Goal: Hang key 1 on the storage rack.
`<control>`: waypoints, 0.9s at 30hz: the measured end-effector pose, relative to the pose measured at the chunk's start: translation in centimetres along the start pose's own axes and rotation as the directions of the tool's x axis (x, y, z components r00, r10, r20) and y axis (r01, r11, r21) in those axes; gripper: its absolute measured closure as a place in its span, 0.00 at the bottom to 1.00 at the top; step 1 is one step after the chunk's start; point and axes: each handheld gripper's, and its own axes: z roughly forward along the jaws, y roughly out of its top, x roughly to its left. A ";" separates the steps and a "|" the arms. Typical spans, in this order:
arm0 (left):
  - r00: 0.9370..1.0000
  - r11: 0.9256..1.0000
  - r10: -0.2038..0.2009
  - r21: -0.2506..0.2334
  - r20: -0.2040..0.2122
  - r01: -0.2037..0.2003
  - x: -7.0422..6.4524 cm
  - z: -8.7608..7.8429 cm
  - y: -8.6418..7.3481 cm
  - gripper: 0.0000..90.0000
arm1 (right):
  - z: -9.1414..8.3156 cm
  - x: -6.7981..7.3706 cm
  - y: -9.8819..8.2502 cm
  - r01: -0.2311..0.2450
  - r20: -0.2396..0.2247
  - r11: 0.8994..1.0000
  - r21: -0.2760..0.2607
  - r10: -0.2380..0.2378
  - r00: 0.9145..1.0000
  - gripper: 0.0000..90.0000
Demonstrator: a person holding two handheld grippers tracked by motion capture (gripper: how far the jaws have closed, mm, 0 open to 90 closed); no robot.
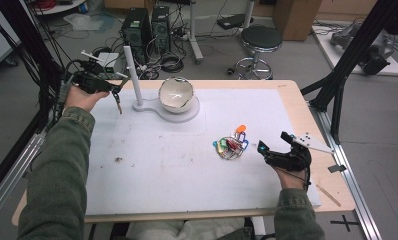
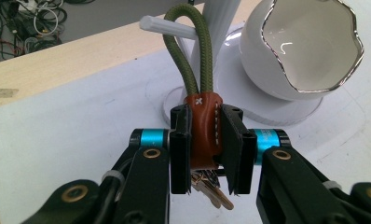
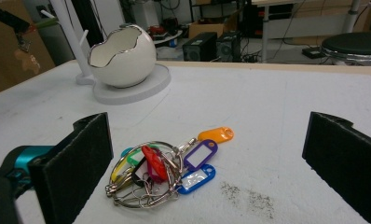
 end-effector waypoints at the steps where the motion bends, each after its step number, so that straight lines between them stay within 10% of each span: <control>1: 1.000 1.000 0.003 0.001 0.002 -0.003 0.0 0.1 0.0 0.82 | 0.0 0.0 0.0 0.001 0.000 1.000 0.001 -0.001 1.000 0.01; 14: 0.998 0.999 0.045 0.017 -0.036 -0.044 -0.7 0.5 -0.3 0.75 | 0.0 0.0 0.0 -0.001 -0.002 1.000 0.001 0.001 1.000 0.01; 19: 0.993 0.998 0.063 -0.001 -0.096 -0.063 -1.3 0.4 -0.3 0.51 | 0.0 0.0 0.0 -0.001 -0.003 1.000 0.000 0.001 1.000 0.01; 21: 0.974 0.998 0.065 -0.006 -0.218 -0.068 -1.9 0.4 -0.2 0.29 | 0.0 0.0 0.0 -0.003 -0.002 1.000 0.002 0.003 1.000 0.01; 27: 0.972 0.998 0.054 -0.029 -0.229 -0.062 -2.7 0.3 -0.1 0.02 | 0.0 0.0 0.1 -0.002 -0.002 1.000 0.000 0.002 1.000 0.01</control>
